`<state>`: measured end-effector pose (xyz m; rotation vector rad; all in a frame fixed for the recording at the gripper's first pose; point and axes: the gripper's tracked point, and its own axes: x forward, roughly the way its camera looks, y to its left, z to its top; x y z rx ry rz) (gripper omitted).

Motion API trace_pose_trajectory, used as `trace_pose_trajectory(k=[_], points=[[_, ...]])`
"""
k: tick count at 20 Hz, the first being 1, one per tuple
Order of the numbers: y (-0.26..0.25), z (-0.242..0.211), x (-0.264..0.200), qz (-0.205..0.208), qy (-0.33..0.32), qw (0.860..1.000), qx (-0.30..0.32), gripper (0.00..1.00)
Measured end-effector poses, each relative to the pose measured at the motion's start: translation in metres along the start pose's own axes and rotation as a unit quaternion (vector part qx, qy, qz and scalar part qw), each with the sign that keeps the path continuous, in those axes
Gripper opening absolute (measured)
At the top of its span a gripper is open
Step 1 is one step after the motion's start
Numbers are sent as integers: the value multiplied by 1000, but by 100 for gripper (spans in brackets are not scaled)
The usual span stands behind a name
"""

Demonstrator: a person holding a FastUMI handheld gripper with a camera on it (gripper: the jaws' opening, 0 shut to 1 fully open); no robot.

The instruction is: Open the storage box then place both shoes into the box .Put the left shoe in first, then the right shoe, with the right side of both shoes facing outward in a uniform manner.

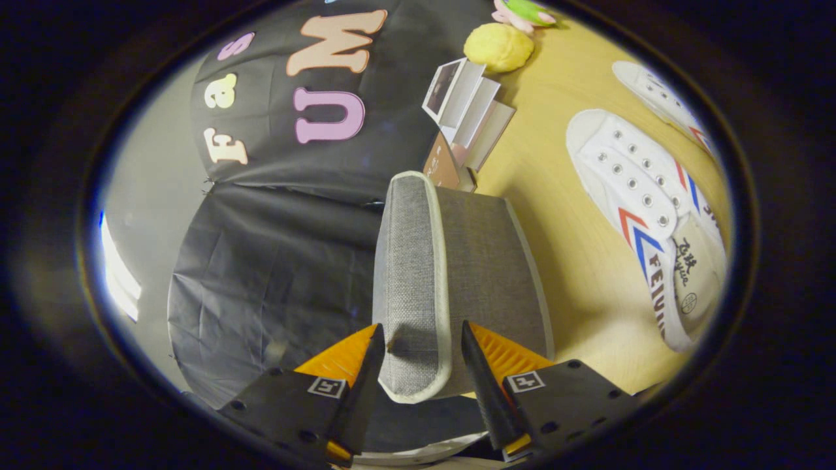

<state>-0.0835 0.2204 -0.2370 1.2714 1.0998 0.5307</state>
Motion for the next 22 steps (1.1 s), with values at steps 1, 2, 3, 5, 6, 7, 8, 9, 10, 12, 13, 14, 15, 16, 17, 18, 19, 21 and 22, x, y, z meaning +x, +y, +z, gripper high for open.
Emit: trace_pose_trajectory(k=[1,2,3,5,6,7,8,9,10,12,13,14,15,16,17,18,19,21,22], points=[[0,-2,1,1,6,1000,0,73],[1,-5,0,1,11,1000,0,66],[0,-8,2,1,16,1000,-2,60],[2,-8,0,7,14,1000,5,47],[1,-6,-2,6,14,1000,5,41],[3,-4,-3,9,14,1000,7,35],[5,-2,-2,16,7,1000,8,28],[8,8,-5,13,-10,1000,13,22],[10,9,-4,12,-9,1000,10,16],[15,11,-6,15,-13,1000,6,12],[16,10,-4,17,-10,1000,0,5],[20,7,-7,19,-7,1000,-3,4],[26,9,-8,23,-6,1000,-3,4],[33,10,-11,30,-5,1000,-4,4],[43,11,-13,38,-3,999,-5,4],[55,11,-15,47,0,999,-9,4],[66,12,-17,52,1,998,-21,4],[85,12,-18,54,4,997,-54,4],[97,10,-18,58,6,996,-67,5]])
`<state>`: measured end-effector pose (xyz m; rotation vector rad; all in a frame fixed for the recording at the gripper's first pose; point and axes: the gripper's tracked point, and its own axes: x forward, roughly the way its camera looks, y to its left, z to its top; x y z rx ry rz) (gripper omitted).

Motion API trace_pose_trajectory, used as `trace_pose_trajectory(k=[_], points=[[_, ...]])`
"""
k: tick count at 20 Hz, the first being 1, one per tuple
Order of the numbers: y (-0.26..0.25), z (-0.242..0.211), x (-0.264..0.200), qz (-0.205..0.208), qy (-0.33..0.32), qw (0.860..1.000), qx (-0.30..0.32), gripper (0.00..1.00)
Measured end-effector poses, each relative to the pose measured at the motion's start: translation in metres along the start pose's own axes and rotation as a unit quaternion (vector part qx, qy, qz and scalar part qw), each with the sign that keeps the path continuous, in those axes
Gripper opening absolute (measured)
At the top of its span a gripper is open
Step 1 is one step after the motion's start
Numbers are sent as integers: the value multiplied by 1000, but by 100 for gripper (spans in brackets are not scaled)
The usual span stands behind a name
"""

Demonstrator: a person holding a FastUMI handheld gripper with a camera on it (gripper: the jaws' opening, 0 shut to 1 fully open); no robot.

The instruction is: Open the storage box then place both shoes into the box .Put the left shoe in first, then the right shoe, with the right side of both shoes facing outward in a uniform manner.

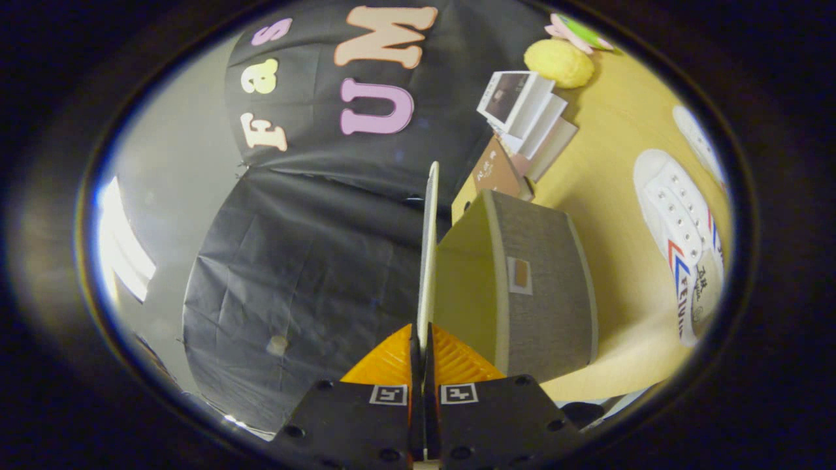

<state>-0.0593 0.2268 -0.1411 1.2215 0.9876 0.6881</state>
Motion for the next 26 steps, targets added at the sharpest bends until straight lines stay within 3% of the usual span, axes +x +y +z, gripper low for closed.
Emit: trace_pose_trajectory(k=[10,20,25,26], points=[[97,-13,38,37,34,996,-77,6],[153,-50,104,58,59,990,-113,6],[166,-73,136,63,75,987,-125,11],[168,-79,139,67,79,986,-129,16]])
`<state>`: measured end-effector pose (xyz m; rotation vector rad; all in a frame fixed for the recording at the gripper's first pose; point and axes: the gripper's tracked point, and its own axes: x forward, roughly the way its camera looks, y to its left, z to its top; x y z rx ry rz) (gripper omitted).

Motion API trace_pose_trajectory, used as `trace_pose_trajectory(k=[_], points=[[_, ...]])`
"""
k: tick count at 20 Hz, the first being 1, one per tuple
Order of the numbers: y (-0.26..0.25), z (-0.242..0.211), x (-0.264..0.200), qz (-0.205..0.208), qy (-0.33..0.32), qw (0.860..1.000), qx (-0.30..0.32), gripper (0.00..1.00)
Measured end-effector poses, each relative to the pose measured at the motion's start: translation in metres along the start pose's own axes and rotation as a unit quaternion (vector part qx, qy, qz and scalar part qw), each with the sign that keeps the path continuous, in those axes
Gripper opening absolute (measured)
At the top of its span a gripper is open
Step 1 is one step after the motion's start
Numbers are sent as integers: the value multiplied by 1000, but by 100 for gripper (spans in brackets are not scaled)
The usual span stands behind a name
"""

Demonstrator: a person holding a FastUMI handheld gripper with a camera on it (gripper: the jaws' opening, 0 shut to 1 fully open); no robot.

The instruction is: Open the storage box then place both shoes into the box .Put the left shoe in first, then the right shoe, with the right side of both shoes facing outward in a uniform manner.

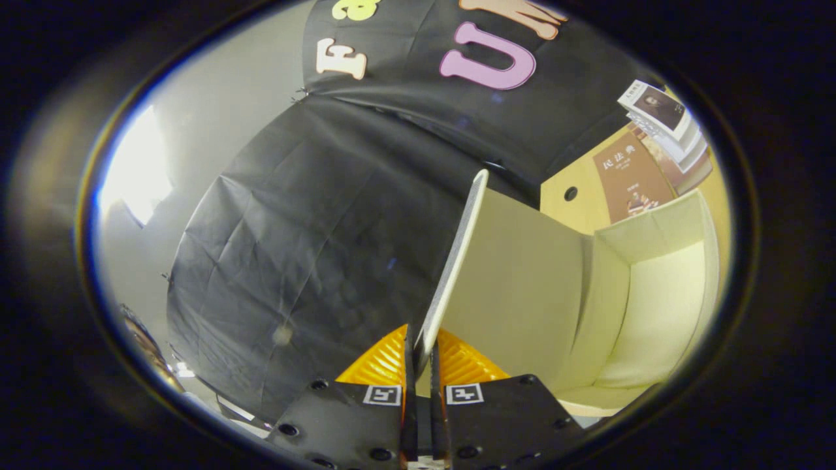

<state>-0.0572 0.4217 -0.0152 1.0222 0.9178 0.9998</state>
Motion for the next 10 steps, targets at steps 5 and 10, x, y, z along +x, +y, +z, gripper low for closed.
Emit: trace_pose_trajectory(k=[5,10], points=[[3,-18,27,-4,20,999,-32,50],[-9,-5,0,-33,1,997,-69,91]])
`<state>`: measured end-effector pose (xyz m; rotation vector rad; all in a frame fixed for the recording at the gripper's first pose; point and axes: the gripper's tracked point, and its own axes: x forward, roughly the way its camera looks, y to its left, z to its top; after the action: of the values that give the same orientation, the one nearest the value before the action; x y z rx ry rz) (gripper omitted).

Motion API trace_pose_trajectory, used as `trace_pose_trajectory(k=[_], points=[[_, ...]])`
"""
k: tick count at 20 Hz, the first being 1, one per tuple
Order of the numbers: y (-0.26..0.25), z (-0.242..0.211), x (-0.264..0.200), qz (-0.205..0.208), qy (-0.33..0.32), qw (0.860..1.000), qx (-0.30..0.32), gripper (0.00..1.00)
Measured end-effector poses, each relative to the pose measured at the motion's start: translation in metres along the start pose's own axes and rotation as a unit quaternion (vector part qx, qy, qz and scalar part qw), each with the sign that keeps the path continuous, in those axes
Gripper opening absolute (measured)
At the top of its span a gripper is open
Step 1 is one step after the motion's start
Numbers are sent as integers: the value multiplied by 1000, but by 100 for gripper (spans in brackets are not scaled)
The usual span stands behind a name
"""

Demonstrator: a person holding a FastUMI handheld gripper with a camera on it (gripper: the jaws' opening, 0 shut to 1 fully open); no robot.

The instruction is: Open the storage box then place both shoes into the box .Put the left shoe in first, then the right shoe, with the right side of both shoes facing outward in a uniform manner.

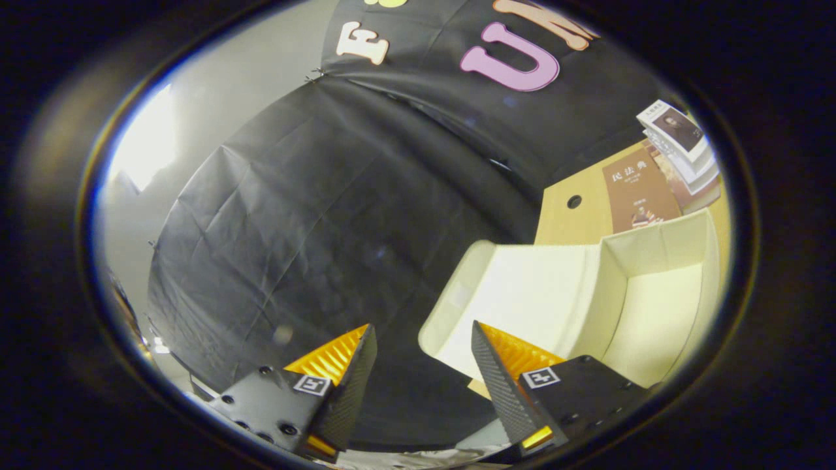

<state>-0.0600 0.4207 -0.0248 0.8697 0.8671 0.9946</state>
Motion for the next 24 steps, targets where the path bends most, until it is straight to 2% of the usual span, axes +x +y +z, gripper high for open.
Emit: trace_pose_trajectory(k=[2,4,10,17,24], points=[[-9,7,-13,-15,-14,1000,-18,98],[-20,16,-30,-32,-29,999,-31,99],[-75,41,-93,-112,-67,989,-69,99],[-122,66,-163,-172,-103,977,-78,99],[-186,74,-227,-247,-112,959,-86,100]])
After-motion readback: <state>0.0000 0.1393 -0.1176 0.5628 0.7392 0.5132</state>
